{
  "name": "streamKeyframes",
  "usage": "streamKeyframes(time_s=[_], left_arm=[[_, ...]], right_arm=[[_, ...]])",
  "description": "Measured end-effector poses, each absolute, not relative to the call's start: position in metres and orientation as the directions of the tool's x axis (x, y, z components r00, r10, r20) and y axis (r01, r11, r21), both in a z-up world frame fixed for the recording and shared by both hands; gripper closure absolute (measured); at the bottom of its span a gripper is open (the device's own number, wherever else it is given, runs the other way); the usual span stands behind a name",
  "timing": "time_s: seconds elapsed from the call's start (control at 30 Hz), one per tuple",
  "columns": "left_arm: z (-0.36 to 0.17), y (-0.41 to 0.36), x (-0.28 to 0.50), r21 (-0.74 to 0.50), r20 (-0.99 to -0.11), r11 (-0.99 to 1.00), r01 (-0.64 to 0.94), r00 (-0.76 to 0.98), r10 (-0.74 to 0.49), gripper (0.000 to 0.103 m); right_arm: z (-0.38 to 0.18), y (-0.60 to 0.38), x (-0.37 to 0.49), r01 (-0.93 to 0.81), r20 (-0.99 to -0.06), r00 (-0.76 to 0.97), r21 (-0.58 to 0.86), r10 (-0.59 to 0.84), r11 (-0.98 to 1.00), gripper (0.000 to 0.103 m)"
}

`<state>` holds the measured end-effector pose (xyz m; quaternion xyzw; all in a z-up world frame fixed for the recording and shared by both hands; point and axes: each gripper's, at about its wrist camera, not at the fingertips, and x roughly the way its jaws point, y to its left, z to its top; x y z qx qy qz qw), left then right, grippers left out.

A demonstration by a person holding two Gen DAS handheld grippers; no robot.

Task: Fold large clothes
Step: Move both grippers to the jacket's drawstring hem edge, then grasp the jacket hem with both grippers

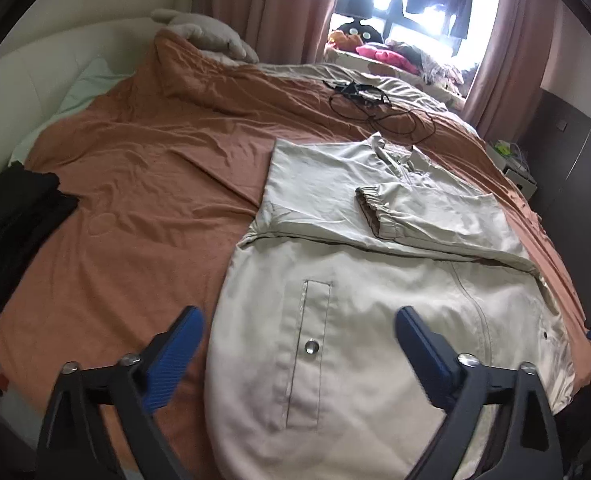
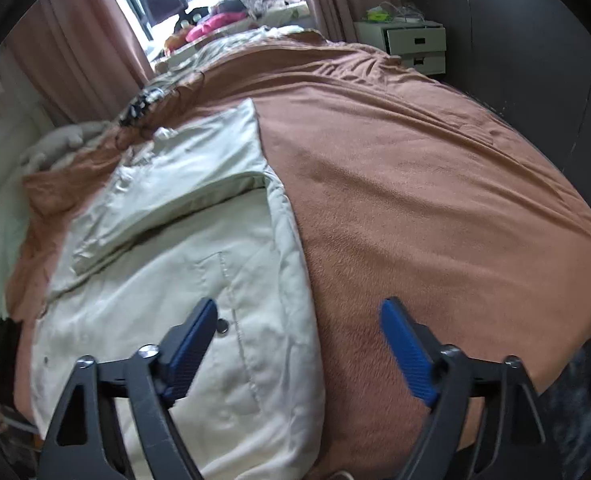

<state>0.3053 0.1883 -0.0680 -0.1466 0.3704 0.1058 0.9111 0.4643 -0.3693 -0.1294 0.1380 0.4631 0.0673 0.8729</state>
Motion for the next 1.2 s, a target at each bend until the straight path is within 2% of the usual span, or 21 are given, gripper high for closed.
streamKeyframes(time_s=[0.13,0.37,0.6,0.77,0.97,1.03,1.2], left_arm=[[-0.064,0.184,0.285,-0.203,-0.692,0.937,-0.286,0.719,0.069,0.001],[-0.065,0.179,0.248,-0.198,-0.671,0.94,-0.277,0.738,0.076,0.001],[-0.082,0.179,0.211,-0.206,-0.675,0.944,-0.259,0.736,0.054,0.001],[-0.093,0.179,0.191,-0.212,-0.677,0.944,-0.254,0.734,0.045,0.001],[-0.117,0.186,0.181,-0.291,-0.693,0.918,-0.269,0.721,-0.009,0.001],[-0.127,0.19,0.181,-0.304,-0.699,0.909,-0.284,0.715,-0.011,0.006],[-0.155,0.206,0.186,-0.36,-0.731,0.874,-0.327,0.681,-0.047,0.025]], right_arm=[[-0.124,-0.37,0.448,0.002,-0.777,0.575,0.314,0.256,0.949,0.008],[-0.124,-0.37,0.414,-0.016,-0.765,0.595,0.295,0.246,0.955,0.008],[-0.135,-0.375,0.38,-0.041,-0.738,0.609,0.336,0.29,0.941,0.008],[-0.146,-0.379,0.363,-0.048,-0.721,0.606,0.389,0.337,0.92,0.01],[-0.163,-0.378,0.352,-0.051,-0.699,0.597,0.457,0.393,0.888,0.021],[-0.169,-0.376,0.354,-0.048,-0.707,0.59,0.452,0.39,0.891,0.027],[-0.184,-0.378,0.363,-0.027,-0.711,0.572,0.481,0.408,0.876,0.027]])
